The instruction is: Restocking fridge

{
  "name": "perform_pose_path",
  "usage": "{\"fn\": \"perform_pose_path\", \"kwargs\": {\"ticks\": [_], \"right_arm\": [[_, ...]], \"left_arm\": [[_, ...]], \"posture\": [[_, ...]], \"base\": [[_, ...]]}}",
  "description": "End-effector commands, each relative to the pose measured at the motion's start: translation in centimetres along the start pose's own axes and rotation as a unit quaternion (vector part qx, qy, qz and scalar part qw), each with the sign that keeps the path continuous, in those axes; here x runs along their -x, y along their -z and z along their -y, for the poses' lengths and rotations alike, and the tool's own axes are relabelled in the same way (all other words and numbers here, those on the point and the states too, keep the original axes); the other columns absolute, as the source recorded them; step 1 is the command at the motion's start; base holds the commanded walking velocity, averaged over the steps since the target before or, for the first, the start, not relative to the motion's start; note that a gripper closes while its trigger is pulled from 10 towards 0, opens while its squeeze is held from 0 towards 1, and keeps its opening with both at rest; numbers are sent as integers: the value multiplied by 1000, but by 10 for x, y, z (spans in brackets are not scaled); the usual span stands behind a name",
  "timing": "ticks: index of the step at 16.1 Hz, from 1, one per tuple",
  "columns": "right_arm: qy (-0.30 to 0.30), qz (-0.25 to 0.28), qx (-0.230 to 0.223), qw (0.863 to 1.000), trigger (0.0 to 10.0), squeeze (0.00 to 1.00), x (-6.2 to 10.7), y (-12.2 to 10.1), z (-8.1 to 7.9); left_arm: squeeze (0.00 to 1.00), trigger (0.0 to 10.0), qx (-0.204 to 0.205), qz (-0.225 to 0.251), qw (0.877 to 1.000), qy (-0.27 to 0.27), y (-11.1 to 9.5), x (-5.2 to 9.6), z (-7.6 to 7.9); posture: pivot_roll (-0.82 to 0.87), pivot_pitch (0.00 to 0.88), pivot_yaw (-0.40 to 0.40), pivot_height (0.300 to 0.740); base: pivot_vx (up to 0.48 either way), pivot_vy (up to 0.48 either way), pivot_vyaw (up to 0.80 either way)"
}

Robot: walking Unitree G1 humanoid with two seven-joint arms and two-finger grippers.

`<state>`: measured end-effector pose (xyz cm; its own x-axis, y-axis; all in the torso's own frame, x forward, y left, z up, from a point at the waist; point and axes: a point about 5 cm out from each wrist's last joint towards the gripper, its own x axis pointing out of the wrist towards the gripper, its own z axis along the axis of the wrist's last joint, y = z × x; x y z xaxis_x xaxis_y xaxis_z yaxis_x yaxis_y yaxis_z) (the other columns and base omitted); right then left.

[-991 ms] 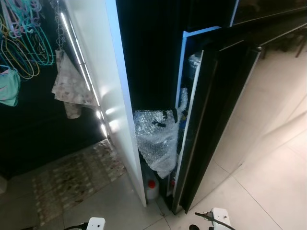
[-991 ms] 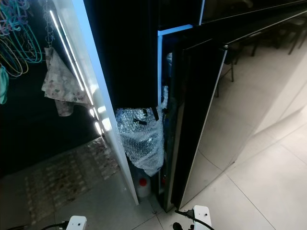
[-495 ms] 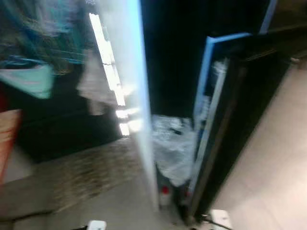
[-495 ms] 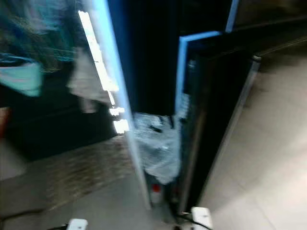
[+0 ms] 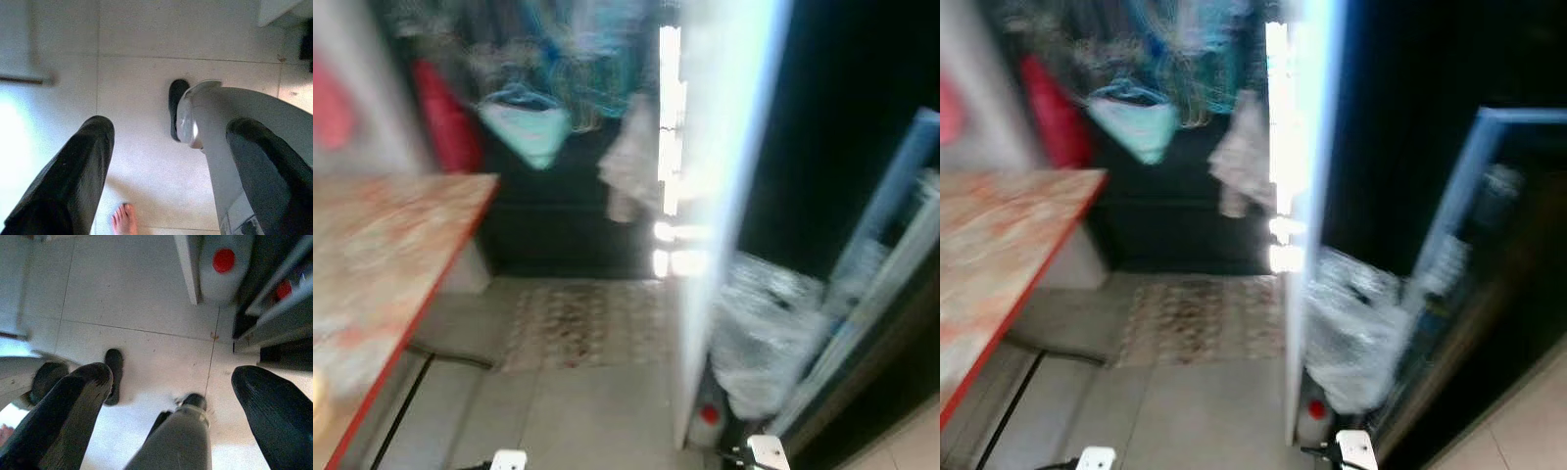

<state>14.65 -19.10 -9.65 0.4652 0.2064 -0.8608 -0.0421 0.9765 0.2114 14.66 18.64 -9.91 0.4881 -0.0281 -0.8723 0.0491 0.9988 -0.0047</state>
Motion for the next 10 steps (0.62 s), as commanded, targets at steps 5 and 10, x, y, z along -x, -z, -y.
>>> {"fn": "perform_pose_path", "kwargs": {"ticks": [5, 10], "right_arm": [[-19, 3, 15, 1000, 10000, 0, -4, -5, -10], [-23, 1, 23, 999, 10000, 0, -4, -6, -10]], "left_arm": [[0, 10000, -2, -23, 1000, 4, 11, 1, 0], [0, 10000, -2, -22, 1000, 3, 10, 1, 0]], "posture": [[13, 0, 14, 740], [15, 0, 12, 740]], "base": [[0, 0, 800], [0, 0, 800]]}}
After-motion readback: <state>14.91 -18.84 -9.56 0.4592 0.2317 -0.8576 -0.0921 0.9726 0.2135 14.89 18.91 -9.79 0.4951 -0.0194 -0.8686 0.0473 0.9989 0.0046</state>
